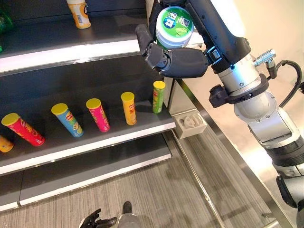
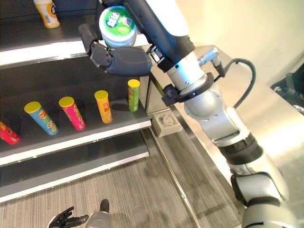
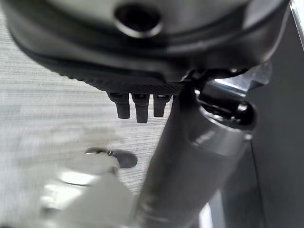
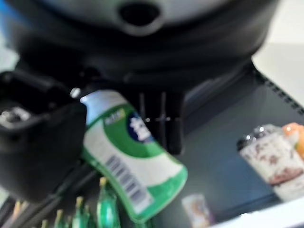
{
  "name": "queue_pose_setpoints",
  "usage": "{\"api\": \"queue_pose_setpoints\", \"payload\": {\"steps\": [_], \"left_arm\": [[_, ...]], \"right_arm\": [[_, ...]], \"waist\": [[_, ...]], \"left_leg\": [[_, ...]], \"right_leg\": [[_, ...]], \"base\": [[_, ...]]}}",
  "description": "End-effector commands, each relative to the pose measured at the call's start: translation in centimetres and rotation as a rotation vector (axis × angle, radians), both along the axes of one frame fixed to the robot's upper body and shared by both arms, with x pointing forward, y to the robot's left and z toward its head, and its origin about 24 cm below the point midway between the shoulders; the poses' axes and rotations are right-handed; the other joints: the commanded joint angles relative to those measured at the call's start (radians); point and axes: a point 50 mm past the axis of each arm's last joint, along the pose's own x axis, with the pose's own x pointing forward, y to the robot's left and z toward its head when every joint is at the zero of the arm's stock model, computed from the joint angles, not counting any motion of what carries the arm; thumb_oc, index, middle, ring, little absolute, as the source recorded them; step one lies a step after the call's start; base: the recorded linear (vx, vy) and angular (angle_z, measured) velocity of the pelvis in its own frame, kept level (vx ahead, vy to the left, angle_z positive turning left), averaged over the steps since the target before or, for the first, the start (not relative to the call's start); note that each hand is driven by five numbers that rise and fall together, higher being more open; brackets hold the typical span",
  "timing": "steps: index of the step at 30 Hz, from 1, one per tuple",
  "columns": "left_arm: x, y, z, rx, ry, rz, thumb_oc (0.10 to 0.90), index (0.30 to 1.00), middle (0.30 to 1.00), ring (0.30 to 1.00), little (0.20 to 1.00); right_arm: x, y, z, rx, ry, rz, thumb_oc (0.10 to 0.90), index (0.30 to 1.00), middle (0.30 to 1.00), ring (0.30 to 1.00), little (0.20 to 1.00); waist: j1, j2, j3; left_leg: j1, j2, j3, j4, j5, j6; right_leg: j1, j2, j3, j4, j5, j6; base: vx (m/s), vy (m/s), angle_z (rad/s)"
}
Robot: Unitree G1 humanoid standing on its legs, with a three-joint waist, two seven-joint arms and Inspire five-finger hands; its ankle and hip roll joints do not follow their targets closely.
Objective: Put the goods on the table back onto the shelves and tidy them up.
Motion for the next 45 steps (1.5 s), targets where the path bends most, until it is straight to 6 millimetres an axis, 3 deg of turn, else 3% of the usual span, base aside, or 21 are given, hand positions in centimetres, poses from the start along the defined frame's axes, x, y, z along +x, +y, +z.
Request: {"api": "queue_pose_setpoints", "payload": {"steps": [1, 4, 5, 6, 7, 8, 10, 16, 23, 27, 31, 35, 40, 42, 43, 44, 45], "left_arm": [[0.9, 2.3, 1.1, 0.108, -0.038, -0.134, 0.800, 0.900, 0.900, 0.900, 0.900], [1.3, 2.8, 1.3, 0.130, -0.041, -0.177, 0.800, 0.900, 0.900, 0.900, 0.900], [1.5, 3.0, 1.5, 0.134, -0.050, -0.182, 0.800, 0.900, 0.900, 0.900, 0.900], [1.5, 3.0, 1.5, 0.134, -0.050, -0.182, 0.800, 0.900, 0.900, 0.900, 0.900], [2.4, 4.1, 2.0, 0.172, -0.065, -0.181, 0.800, 0.900, 0.900, 0.900, 0.900], [3.3, 4.4, 2.3, 0.179, -0.091, -0.171, 0.800, 0.900, 0.900, 0.900, 0.900], [3.5, 4.5, 2.4, 0.176, -0.100, -0.161, 0.800, 0.900, 0.900, 0.900, 0.900], [1.0, 3.9, 1.4, 0.133, -0.016, -0.125, 0.800, 0.900, 0.900, 0.900, 0.900], [0.0, 3.9, 1.1, 0.125, 0.021, -0.106, 0.800, 0.900, 0.900, 0.900, 0.900], [0.4, 4.2, 1.3, 0.136, 0.008, -0.108, 0.800, 0.900, 0.900, 0.900, 0.900], [-0.3, 4.4, 1.1, 0.138, 0.043, -0.111, 0.800, 0.900, 0.900, 0.900, 0.900], [-0.2, 5.1, 1.3, 0.163, 0.045, -0.098, 0.800, 0.900, 0.900, 0.900, 0.900], [-0.1, 5.1, 1.3, 0.163, 0.045, -0.098, 0.800, 0.900, 0.900, 0.900, 0.900], [-0.2, 5.4, 1.4, 0.172, 0.043, -0.090, 0.800, 0.900, 0.900, 0.900, 0.900], [-0.2, 5.4, 1.4, 0.171, 0.042, -0.089, 0.800, 0.900, 0.900, 0.900, 0.900], [-0.8, 5.8, 1.4, 0.179, 0.066, -0.084, 0.800, 0.900, 0.900, 0.900, 0.900], [-0.8, 5.8, 1.4, 0.179, 0.066, -0.084, 0.800, 0.900, 0.900, 0.900, 0.900]], "right_arm": [[-2.6, 4.5, 7.8, 0.002, -0.266, 0.178, 0.400, 0.300, 0.300, 0.300, 0.300], [-1.9, 4.1, 7.8, 0.019, -0.237, 0.160, 0.400, 0.300, 0.300, 0.300, 0.300], [-1.7, 4.1, 8.0, 0.014, -0.231, 0.153, 0.400, 0.300, 0.300, 0.300, 0.300], [-1.7, 4.1, 8.0, 0.014, -0.231, 0.153, 0.400, 0.300, 0.300, 0.300, 0.300], [-1.4, 3.7, 8.3, -0.004, -0.232, 0.111, 0.400, 0.300, 0.300, 0.300, 0.300], [-1.4, 2.7, 8.6, -0.021, -0.229, 0.074, 0.400, 0.300, 0.300, 0.300, 0.300], [-1.7, 2.3, 8.7, -0.030, -0.236, 0.071, 0.400, 0.300, 0.300, 0.300, 0.300], [-1.1, 2.5, 8.0, -0.003, -0.175, 0.101, 0.400, 0.300, 0.300, 0.300, 0.300], [0.5, 1.8, 7.8, 0.023, -0.127, 0.041, 0.400, 0.300, 0.300, 0.300, 0.300], [2.0, -0.2, 8.2, 0.050, -0.103, -0.079, 0.400, 0.300, 0.300, 0.300, 0.300], [2.4, -0.6, 8.2, 0.061, -0.095, -0.106, 0.400, 0.300, 0.300, 0.300, 0.300], [3.5, -2.4, 8.4, 0.101, -0.066, -0.190, 0.400, 0.300, 0.300, 0.300, 0.300], [3.5, -2.4, 8.5, 0.101, -0.066, -0.189, 0.400, 0.300, 0.300, 0.300, 0.300], [4.1, -4.2, 9.0, 0.137, -0.067, -0.281, 0.400, 0.300, 0.300, 0.300, 0.300], [4.1, -4.2, 9.0, 0.137, -0.068, -0.281, 0.400, 0.300, 0.300, 0.300, 0.300], [4.1, -6.3, 10.0, 0.156, -0.086, -0.377, 0.400, 0.300, 0.300, 0.300, 0.300], [4.2, -6.3, 10.0, 0.155, -0.087, -0.377, 0.400, 0.300, 0.300, 0.300, 0.300]], "waist": [[0.061, 0.029, -0.113], [0.048, 0.027, -0.094], [0.038, 0.024, -0.081], [0.038, 0.023, -0.081], [0.002, 0.016, -0.058], [-0.014, 0.002, -0.067], [-0.034, -0.015, -0.066], [-0.016, -0.036, -0.097], [0.005, -0.051, -0.103], [0.026, -0.057, -0.096], [0.033, -0.058, -0.096], [0.045, -0.063, -0.097], [0.044, -0.063, -0.097], [0.057, -0.069, -0.097], [0.055, -0.068, -0.097], [0.065, -0.069, -0.093], [0.064, -0.068, -0.092]], "left_leg": [[0.025, 0.111, -0.080, -0.167, 0.065, -0.070], [0.043, 0.046, -0.118, -0.173, 0.022, -0.015], [0.056, 0.020, -0.129, -0.173, 0.010, 0.004], [0.056, 0.018, -0.129, -0.173, 0.010, 0.004], [0.060, 0.005, -0.164, -0.173, 0.004, 0.015], [0.029, 0.007, -0.199, -0.173, 0.029, 0.002], [0.020, -0.005, -0.251, -0.173, 0.026, -0.009], [0.017, 0.017, -0.294, -0.173, 0.033, -0.042], [0.010, 0.037, -0.328, -0.173, 0.043, -0.062], [-0.009, 0.044, -0.357, -0.173, 0.055, -0.077], [-0.017, 0.046, -0.365, -0.173, 0.059, -0.082], [-0.036, 0.044, -0.389, -0.173, 0.068, -0.092], [-0.036, 0.044, -0.390, -0.173, 0.068, -0.092], [-0.036, 0.052, -0.402, -0.173, 0.051, -0.107], [-0.037, 0.052, -0.403, -0.173, 0.051, -0.107], [-0.051, 0.047, -0.421, -0.173, 0.056, -0.111], [-0.051, 0.047, -0.422, -0.173, 0.057, -0.111]], "right_leg": [[-0.162, 0.048, 0.086, -0.030, -0.030, -0.091], [-0.209, -0.075, 0.085, 0.188, -0.014, -0.055], [-0.229, -0.129, 0.119, 0.258, 0.035, -0.026], [-0.230, -0.131, 0.119, 0.260, 0.035, -0.025], [-0.304, -0.115, 0.296, 0.330, 0.018, -0.031], [-0.338, 0.001, 0.470, 0.164, -0.046, -0.068], [-0.346, 0.055, 0.611, 0.061, -0.038, -0.064], [-0.246, 0.083, 0.530, -0.074, -0.003, -0.062], [-0.207, 0.102, 0.462, -0.090, -0.023, -0.072], [-0.194, 0.108, 0.413, -0.089, -0.032, -0.080], [-0.191, 0.109, 0.392, -0.090, -0.036, -0.080], [-0.180, 0.112, 0.354, -0.090, -0.041, -0.083], [-0.180, 0.112, 0.353, -0.090, -0.041, -0.082], [-0.164, 0.122, 0.345, -0.090, -0.069, -0.081], [-0.164, 0.122, 0.344, -0.090, -0.069, -0.081], [-0.159, 0.122, 0.319, -0.090, -0.071, -0.082], [-0.159, 0.122, 0.318, -0.090, -0.071, -0.082]], "base": [[0.02, 0.300, 1.76], [0.08, 0.317, 0.52], [0.06, 0.214, 1.22], [0.00, 0.187, 0.87], [-0.06, -0.005, 0.55], [-0.05, -0.045, 0.40], [0.03, -0.086, 1.17], [0.09, -0.104, 0.50], [0.06, -0.090, 0.28], [0.02, -0.074, 0.26], [0.02, -0.031, 0.29], [0.03, -0.048, 0.22], [0.02, -0.020, 0.15], [0.10, -0.099, 0.08], [0.03, -0.044, 0.16], [0.03, -0.033, 0.15], [0.03, -0.039, 0.35]]}}
